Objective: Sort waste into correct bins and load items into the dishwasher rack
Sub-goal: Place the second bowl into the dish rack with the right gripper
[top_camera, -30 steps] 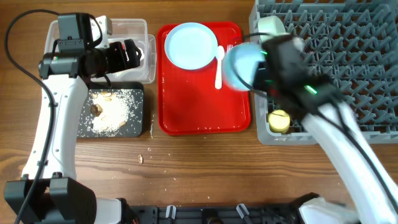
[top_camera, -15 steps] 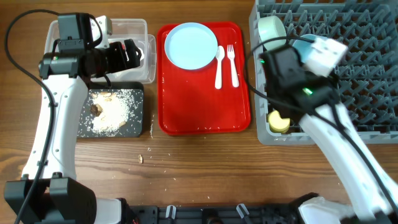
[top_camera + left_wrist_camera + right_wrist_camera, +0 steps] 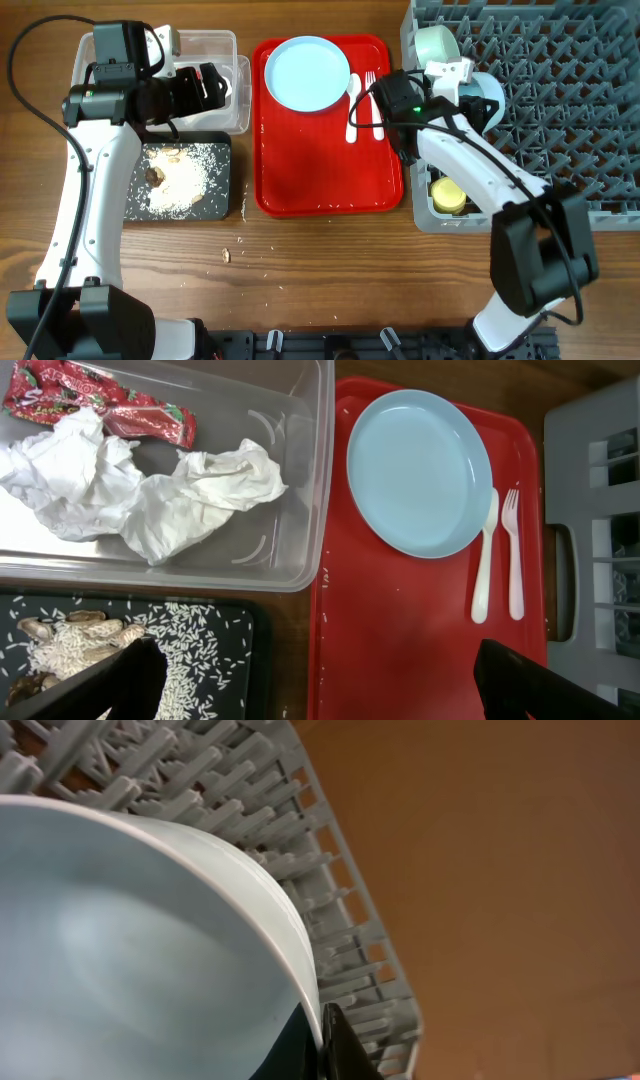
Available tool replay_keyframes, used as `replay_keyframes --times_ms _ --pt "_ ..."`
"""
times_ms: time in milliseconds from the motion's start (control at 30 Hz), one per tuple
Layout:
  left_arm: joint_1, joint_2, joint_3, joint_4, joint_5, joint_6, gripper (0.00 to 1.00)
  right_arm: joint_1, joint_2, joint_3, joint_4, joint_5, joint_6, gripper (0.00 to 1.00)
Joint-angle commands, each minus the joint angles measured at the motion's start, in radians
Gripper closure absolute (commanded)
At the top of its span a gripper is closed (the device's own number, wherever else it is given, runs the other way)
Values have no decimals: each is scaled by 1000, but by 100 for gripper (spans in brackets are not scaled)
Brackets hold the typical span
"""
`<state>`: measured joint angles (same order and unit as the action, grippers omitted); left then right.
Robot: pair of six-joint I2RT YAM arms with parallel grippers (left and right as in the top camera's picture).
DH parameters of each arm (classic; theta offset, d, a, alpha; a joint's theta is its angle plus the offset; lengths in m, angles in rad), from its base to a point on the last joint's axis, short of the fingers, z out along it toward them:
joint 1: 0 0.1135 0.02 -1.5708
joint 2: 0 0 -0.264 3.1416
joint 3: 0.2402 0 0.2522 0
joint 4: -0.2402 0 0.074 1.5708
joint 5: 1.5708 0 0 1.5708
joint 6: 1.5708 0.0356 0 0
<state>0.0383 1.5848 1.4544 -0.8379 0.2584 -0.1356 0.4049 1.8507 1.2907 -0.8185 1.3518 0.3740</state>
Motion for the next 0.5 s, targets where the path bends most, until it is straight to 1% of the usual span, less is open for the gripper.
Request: replay_keyframes --times_ms 0,167,300,367,467 --pt "-3 -1 16 3 -6 9 0 5 27 -4 -6 16 -45 96" --pt "-3 -1 16 3 -6 9 0 8 27 -4 -9 -46 -159 96" --pt "-3 -1 16 3 -6 9 0 19 27 -4 -18 -200 -289 96" --pt "-3 -1 16 3 -6 9 0 27 27 -4 -33 -251 -317 96" --pt "-3 -1 16 3 -6 9 0 51 27 -3 -61 -281 -322 96"
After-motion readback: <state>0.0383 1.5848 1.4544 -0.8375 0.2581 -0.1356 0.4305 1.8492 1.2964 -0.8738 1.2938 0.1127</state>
